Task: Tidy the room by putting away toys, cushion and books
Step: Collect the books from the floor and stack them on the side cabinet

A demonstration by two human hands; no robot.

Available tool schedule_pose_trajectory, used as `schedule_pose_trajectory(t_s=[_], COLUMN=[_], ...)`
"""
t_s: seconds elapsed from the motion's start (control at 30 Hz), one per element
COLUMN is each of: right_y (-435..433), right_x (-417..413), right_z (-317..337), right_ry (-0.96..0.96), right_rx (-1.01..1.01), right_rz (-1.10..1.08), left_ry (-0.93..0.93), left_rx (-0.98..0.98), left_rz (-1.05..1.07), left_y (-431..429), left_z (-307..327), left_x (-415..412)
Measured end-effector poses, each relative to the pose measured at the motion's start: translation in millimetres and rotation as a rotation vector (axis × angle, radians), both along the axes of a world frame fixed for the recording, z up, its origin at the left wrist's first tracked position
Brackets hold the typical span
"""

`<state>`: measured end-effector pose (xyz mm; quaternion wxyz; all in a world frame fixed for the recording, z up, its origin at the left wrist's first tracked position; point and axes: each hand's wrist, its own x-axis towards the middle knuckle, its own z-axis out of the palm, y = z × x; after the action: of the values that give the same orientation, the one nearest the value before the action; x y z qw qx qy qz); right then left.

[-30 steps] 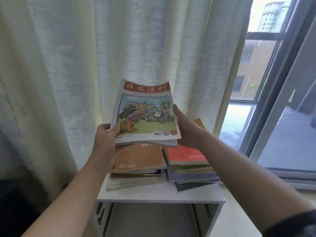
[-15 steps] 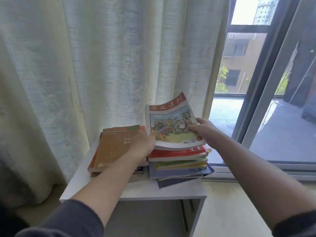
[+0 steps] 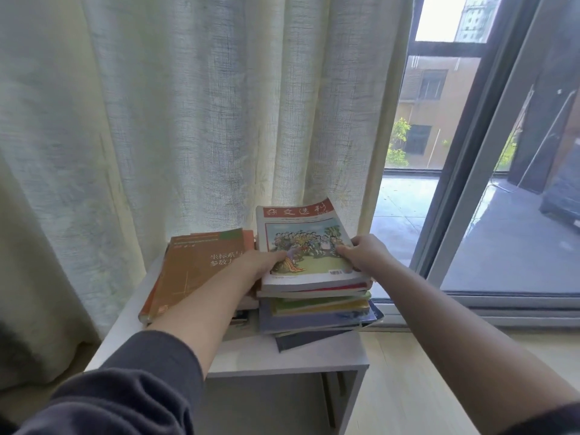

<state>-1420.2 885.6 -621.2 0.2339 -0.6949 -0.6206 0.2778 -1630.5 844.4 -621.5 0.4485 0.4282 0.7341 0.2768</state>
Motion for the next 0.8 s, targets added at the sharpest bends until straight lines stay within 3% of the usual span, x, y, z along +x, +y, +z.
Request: schedule_pose_trajectory(t_s=[0.1,0.2,0.27,0.33,0.43,0.57,0.8], right_y=[-2,-9,-15,-18,-23,-26,-21], right_x=[4,7,1,-14,-49,-109,-171], right_z=[-1,-2,4,11,23,34,31], right_ry=[0.059,0.23,0.49,0.831,1.031,1.039,0.751], right_rx=[-0.023,0.013,0.026,-0.082,-0.151,0.044,0.228], right_rz=[-0.033,-0.017,0.041,0.177,0.288,0.336,0.447], left_ry=[-0.198,-0.236,-0.234,-0.245,-0.159,-0.057,-0.036], left_rx=[0.161,0.367,0.483,0.609,0.747,0.719,0.805], left_rz=[0.069,0.03,-0.016,-0.052,-0.054,0.022,0.212], left_y=[8,-3,-19,-37,-55,-52,-43], left_z=[-5,2,7,12,25,33,-2], left_x=[2,-6,-21,-39,-66,-116,-163])
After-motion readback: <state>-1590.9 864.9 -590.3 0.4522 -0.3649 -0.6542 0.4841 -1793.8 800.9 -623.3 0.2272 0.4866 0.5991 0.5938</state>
